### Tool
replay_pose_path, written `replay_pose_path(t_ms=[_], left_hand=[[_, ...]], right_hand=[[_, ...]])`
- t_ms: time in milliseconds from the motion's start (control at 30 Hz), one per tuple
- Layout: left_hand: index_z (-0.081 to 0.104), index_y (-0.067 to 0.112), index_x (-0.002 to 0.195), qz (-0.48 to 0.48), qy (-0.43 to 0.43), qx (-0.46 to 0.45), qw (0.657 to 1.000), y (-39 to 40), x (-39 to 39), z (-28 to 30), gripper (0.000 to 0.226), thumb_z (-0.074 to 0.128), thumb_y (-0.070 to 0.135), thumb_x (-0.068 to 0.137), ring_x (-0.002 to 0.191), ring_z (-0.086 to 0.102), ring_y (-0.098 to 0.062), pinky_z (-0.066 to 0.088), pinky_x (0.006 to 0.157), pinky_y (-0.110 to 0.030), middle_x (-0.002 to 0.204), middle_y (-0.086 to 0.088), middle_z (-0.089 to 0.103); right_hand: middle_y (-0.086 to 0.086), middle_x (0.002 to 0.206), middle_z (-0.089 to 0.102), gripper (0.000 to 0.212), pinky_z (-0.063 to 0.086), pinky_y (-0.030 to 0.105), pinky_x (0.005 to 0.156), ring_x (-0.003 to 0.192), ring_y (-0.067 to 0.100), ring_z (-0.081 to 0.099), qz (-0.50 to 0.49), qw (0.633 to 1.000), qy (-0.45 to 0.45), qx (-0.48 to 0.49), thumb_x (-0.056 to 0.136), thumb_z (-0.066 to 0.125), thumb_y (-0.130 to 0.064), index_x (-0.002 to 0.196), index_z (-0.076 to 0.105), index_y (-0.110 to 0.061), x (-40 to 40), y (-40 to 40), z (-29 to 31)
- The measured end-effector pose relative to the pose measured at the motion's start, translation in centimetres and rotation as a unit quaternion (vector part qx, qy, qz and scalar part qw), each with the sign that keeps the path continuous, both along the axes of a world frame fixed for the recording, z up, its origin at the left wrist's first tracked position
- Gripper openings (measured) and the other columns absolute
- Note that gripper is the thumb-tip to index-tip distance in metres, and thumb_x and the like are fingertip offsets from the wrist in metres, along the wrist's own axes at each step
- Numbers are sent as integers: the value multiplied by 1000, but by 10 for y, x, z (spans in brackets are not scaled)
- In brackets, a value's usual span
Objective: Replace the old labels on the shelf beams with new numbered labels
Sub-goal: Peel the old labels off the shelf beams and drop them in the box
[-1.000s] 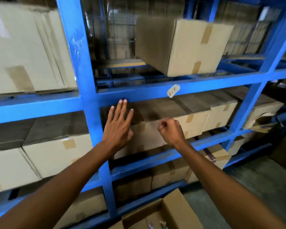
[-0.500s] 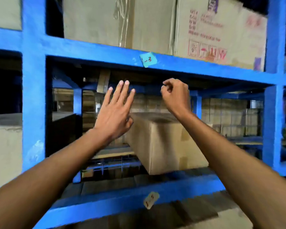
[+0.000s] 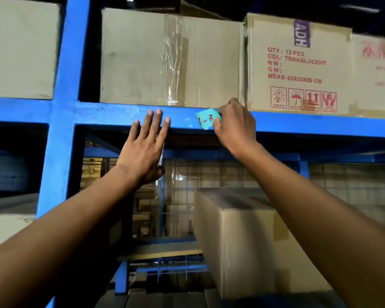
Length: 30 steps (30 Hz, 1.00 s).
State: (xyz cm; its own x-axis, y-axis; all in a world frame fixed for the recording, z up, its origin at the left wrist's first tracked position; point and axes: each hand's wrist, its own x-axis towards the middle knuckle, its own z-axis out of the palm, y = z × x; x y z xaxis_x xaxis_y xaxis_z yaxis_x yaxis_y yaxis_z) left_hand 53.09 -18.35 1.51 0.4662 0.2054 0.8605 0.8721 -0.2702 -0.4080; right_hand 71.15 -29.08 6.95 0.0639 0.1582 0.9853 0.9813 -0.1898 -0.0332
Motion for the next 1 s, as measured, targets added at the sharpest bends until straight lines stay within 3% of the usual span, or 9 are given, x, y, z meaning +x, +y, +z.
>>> replay_pose_path(t_ms=[133,300,367,467,567,667,800,900,1000], left_hand=[[-25,9,144,8,15,-9,1000,-4,-4,3,114,58,54,79,144,-19,-34,-1,118,-47,155,-19,-24],[-21,12,145,-9,29,-16,999,-3,-17,-15,107,55,51,81,145,-17,-32,0,119,-45,156,-17,-22],[-23,12,144,0,33,-27,999,2,-32,-34,105,53,49,83,145,-18,-30,-4,119,-44,156,-16,-21],[-13,10,147,-8,10,-62,998,9,-60,-75,98,54,42,83,145,-16,-29,-8,117,-43,157,-17,-14],[17,5,148,-32,-20,-100,994,9,-94,-126,87,61,30,78,146,2,-33,6,118,-48,157,-22,7],[36,0,141,-51,-39,-95,993,8,-131,-189,68,50,33,83,141,25,-40,23,113,-52,151,-25,27],[39,0,140,-52,23,-149,987,9,-170,-261,69,32,39,84,139,28,-40,30,111,-53,151,-24,29],[35,1,142,-68,50,-194,977,8,-184,-312,69,43,39,85,141,25,-38,29,113,-52,152,-23,26],[29,1,144,-86,74,-236,965,6,-195,-373,74,52,39,86,143,21,-37,25,115,-52,154,-23,22]], right_hand=[[16,101,63,17,40,36,66,91,33,59,41,999,1,14,85,59,-16,95,65,-3,-8,-3,1],[2,73,66,7,50,33,62,69,19,61,238,967,96,-12,74,65,-22,72,63,-16,-33,-11,-27],[0,74,69,1,44,25,53,61,5,55,288,950,117,-41,77,66,-19,76,67,-18,-42,-11,-47],[5,93,74,14,40,12,45,64,1,58,340,924,156,-77,82,64,-12,92,73,-15,-55,-7,-86],[5,93,75,19,41,4,47,62,-4,58,354,911,178,-111,84,62,-5,95,74,-14,-73,2,-137],[4,96,75,20,47,13,59,74,3,63,359,894,221,-151,85,61,-3,97,74,-10,-101,13,-200],[18,97,74,16,52,27,69,84,13,67,347,876,275,-192,81,62,-1,92,74,-3,-143,18,-290],[12,96,75,17,49,21,70,84,12,68,315,868,312,-225,78,66,-1,93,75,-5,-169,14,-358],[13,94,76,18,53,28,71,85,21,71,281,840,372,-277,78,67,-1,93,75,-5,-188,6,-430]])
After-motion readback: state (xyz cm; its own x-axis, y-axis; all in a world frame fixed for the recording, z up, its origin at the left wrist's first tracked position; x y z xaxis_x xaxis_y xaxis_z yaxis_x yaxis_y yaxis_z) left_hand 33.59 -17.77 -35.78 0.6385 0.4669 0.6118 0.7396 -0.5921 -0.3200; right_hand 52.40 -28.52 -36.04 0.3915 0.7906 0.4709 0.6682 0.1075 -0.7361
